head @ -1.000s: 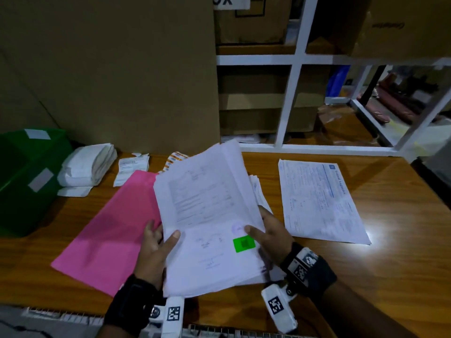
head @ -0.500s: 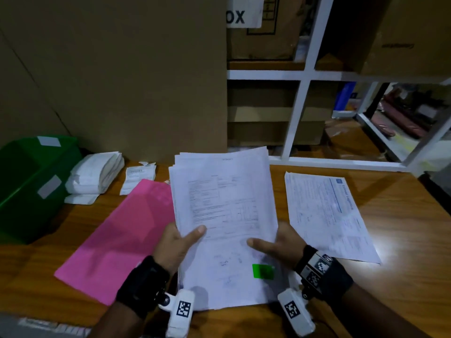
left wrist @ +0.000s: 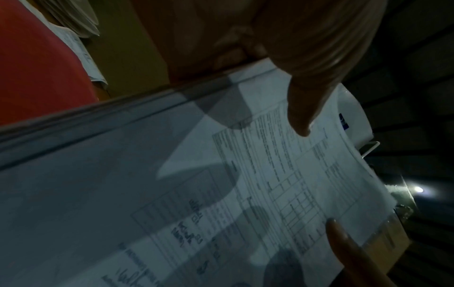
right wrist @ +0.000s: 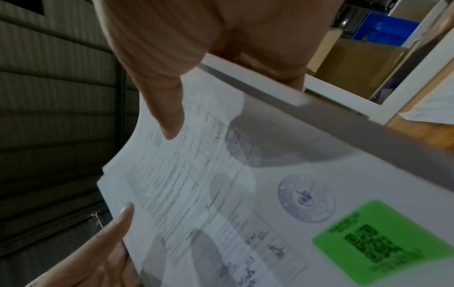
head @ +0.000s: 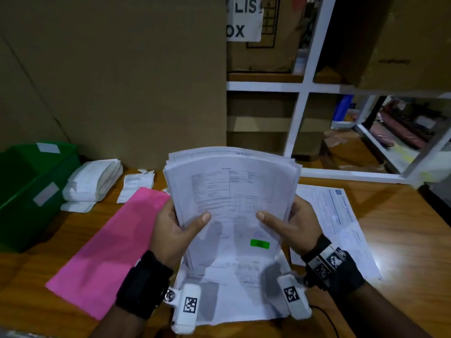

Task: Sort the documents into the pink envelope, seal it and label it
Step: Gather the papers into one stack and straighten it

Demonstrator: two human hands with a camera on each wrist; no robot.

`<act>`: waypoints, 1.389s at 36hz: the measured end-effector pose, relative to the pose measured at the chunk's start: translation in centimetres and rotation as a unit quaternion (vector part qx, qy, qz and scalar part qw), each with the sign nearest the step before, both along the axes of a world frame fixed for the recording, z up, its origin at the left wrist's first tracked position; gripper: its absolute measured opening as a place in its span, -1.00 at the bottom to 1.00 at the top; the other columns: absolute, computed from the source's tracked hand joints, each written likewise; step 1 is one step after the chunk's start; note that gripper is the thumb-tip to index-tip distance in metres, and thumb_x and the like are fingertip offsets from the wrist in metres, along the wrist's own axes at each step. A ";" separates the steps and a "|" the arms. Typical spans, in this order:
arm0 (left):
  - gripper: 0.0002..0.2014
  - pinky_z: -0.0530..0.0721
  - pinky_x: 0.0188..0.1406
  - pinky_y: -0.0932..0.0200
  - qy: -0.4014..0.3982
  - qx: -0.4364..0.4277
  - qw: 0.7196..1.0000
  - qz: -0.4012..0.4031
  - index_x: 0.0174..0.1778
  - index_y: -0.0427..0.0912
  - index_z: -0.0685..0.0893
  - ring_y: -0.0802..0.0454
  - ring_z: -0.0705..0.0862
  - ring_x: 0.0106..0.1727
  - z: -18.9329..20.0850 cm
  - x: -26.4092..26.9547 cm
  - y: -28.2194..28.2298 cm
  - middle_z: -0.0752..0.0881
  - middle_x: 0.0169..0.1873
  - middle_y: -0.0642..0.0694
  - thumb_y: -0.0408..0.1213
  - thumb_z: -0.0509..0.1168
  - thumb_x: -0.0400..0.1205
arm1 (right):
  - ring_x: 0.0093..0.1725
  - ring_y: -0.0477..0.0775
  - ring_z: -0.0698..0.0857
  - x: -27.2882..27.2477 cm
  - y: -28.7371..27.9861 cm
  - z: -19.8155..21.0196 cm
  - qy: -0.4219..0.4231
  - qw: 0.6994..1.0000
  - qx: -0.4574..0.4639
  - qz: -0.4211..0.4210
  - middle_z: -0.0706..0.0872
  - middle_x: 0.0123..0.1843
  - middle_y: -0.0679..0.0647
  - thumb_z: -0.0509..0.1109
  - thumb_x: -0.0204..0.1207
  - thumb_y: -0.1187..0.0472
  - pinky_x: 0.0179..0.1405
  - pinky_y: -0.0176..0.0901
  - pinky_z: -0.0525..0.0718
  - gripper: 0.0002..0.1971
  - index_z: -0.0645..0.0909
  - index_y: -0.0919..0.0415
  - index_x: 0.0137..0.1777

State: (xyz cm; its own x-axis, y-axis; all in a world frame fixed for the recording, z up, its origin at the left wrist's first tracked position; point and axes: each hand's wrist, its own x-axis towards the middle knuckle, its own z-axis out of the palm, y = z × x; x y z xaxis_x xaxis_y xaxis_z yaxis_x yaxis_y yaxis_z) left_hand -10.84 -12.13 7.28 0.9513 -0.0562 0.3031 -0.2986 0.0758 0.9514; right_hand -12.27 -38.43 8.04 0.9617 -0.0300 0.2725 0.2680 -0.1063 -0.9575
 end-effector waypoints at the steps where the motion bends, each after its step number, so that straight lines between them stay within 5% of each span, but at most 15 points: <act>1: -0.41 0.81 0.10 0.02 0.000 -0.005 1.000 -0.007 0.39 -0.25 0.63 -0.09 0.79 0.26 0.0 -0.1 0.2 0.81 0.24 -0.10 -0.16 0.57 0.45 | 0.09 0.03 0.83 -0.2 0.0 0.0 0.002 1.000 0.013 0.005 0.85 0.10 0.00 0.63 0.29 0.19 -0.06 -0.11 0.81 -0.53 0.68 0.26 0.21; 6: -0.46 0.80 0.16 -0.12 0.005 0.006 0.999 -0.031 0.37 -0.29 0.65 -0.12 0.77 0.27 0.1 -0.1 0.6 0.80 0.24 -0.15 -0.33 0.57 0.46 | 0.09 0.03 0.82 -0.1 -0.3 0.3 -0.012 0.998 0.052 0.018 0.85 0.10 0.02 0.64 0.30 0.31 -0.09 -0.20 0.78 -0.54 0.67 0.28 0.22; 11: -0.49 0.79 0.17 -0.16 0.024 0.004 0.998 -0.060 0.32 -0.13 0.69 -0.15 0.77 0.28 -0.3 -0.2 -0.1 0.80 0.22 -0.18 -0.32 0.61 0.43 | 0.15 0.11 0.81 0.6 0.5 -0.9 0.037 0.997 0.047 0.043 0.84 0.14 0.10 0.72 0.19 0.30 0.04 0.06 0.80 -0.43 0.67 0.19 0.23; 15: -0.60 0.82 0.12 -0.12 0.010 0.015 0.998 -0.053 0.27 -0.23 0.72 -0.13 0.80 0.23 0.4 0.1 0.6 0.83 0.18 -0.15 -0.43 0.57 0.52 | 0.07 0.03 0.83 0.6 -0.2 -0.2 0.013 0.998 0.060 0.018 0.86 0.06 -0.01 0.69 0.22 0.32 -0.06 -0.13 0.81 -0.54 0.71 0.22 0.15; 18: -0.53 0.80 0.15 -0.10 0.008 0.036 0.997 -0.075 0.28 -0.12 0.71 -0.13 0.78 0.27 0.5 0.1 0.3 0.81 0.21 -0.16 -0.55 0.54 0.48 | 0.08 0.04 0.83 0.6 -0.1 -0.2 0.022 0.998 0.056 0.017 0.86 0.08 0.03 0.70 0.26 0.31 -0.07 -0.14 0.80 -0.51 0.70 0.27 0.21; 23: -0.65 0.83 0.07 -0.07 0.024 -0.001 0.999 -0.029 0.14 0.01 0.80 -0.07 0.82 0.18 0.5 0.3 0.3 0.84 0.14 -0.11 -0.45 0.56 0.50 | 0.02 0.02 0.85 0.6 0.2 -0.6 0.005 0.998 0.066 -0.020 0.87 0.01 0.01 0.68 0.27 0.30 -0.13 -0.16 0.80 -0.62 0.76 0.26 0.11; 28: -0.62 0.81 0.12 -0.21 0.049 -0.024 0.998 -0.014 0.17 -0.06 0.78 -0.15 0.81 0.19 0.3 0.6 -1.1 0.84 0.15 -0.17 -0.53 0.54 0.51 | 0.10 0.17 0.83 0.9 1.5 -0.8 0.024 0.996 0.087 -0.012 0.86 0.07 0.10 0.70 0.28 0.29 0.11 0.27 0.78 -0.61 0.76 0.25 0.12; 31: -0.70 0.84 0.00 -0.09 0.032 -0.036 0.999 0.011 0.03 0.04 0.85 -0.12 0.84 0.11 1.8 0.7 -1.3 0.86 0.07 -0.13 -0.40 0.58 0.45 | 0.05 0.10 0.85 1.1 1.5 1.3 -0.021 0.997 0.071 -0.021 0.87 0.02 0.00 0.67 0.24 0.22 -0.01 0.10 0.83 -0.62 0.77 0.26 0.08; 35: -0.62 0.82 -0.02 0.08 -0.008 -0.023 1.000 -0.004 0.23 -0.20 0.72 -0.06 0.83 0.14 3.3 0.8 -0.8 0.85 0.13 -0.13 -0.53 0.50 0.52 | -0.01 -0.01 0.85 1.2 0.7 2.7 -0.055 0.995 0.078 -0.022 0.87 -0.03 -0.07 0.64 0.21 0.25 -0.15 -0.21 0.79 -0.61 0.74 0.26 0.07; 38: -0.55 0.82 0.07 -0.03 0.026 -0.007 0.999 -0.029 0.34 -0.31 0.63 -0.16 0.79 0.22 1.9 0.8 -0.2 0.82 0.18 -0.19 -0.57 0.49 0.52 | 0.07 0.07 0.83 1.3 0.4 1.2 -0.021 0.996 0.083 -0.028 0.86 0.05 0.06 0.71 0.21 0.26 -0.02 0.00 0.82 -0.52 0.72 0.24 0.16; 43: -0.54 0.77 0.20 -0.28 0.078 0.002 0.997 -0.007 0.27 -0.07 0.72 -0.09 0.80 0.21 -0.1 0.4 -0.8 0.83 0.17 -0.11 -0.34 0.64 0.47 | 0.10 0.13 0.83 1.4 1.0 -1.4 0.030 0.997 0.074 -0.025 0.86 0.08 0.09 0.69 0.31 0.33 0.09 0.27 0.79 -0.60 0.74 0.21 0.16; 46: -0.59 0.78 0.15 -0.27 0.071 0.004 0.997 0.018 0.11 0.05 0.81 -0.08 0.83 0.15 0.8 0.8 -1.3 0.86 0.10 -0.05 -0.13 0.65 0.33 | 0.02 0.07 0.85 1.9 1.3 -0.2 0.003 0.997 0.060 -0.045 0.87 -0.02 -0.01 0.70 0.26 0.21 -0.06 0.06 0.83 -0.62 0.75 0.22 0.08; 50: -0.44 0.82 0.09 -0.17 0.031 0.018 0.999 0.039 0.24 -0.15 0.75 -0.07 0.83 0.15 2.7 1.2 -1.0 0.85 0.12 -0.06 -0.05 0.63 0.34 | -0.08 -0.04 0.85 2.0 1.2 2.3 -0.034 0.997 0.049 -0.043 0.87 -0.12 -0.16 0.66 0.22 0.14 -0.23 -0.17 0.80 -0.65 0.76 0.19 0.00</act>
